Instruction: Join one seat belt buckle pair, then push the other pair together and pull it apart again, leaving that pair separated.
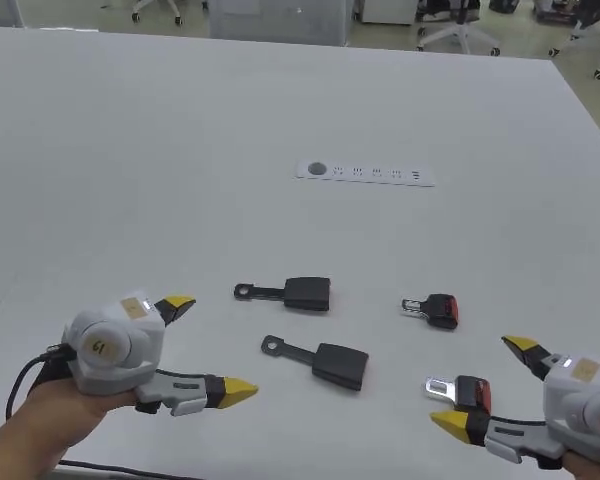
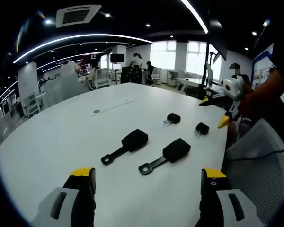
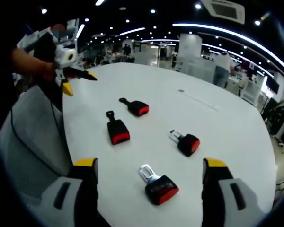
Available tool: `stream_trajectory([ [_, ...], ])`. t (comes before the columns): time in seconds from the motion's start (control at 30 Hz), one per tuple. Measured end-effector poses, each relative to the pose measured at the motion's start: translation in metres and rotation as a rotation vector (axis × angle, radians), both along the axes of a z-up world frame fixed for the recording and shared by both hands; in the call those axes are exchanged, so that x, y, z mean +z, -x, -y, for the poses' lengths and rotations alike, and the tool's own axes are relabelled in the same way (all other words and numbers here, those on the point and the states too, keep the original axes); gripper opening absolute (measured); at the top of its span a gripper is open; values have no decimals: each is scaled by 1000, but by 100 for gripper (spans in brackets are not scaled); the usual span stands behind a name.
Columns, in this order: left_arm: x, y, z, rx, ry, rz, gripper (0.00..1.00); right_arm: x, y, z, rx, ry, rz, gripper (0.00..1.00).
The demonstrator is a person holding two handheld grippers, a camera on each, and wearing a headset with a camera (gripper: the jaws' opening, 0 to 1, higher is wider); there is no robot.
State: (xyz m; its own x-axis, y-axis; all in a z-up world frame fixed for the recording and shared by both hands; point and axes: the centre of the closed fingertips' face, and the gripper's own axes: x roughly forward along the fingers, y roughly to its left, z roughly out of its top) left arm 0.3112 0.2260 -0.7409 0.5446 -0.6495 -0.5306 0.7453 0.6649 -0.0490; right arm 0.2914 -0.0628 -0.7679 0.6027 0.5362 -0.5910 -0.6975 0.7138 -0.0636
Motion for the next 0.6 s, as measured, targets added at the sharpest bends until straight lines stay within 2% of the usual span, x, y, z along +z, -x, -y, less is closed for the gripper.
stream_trajectory([
  [0.6,-1,5,2,-3,-6,0,95,-1,4,4,3,3,-3,93],
])
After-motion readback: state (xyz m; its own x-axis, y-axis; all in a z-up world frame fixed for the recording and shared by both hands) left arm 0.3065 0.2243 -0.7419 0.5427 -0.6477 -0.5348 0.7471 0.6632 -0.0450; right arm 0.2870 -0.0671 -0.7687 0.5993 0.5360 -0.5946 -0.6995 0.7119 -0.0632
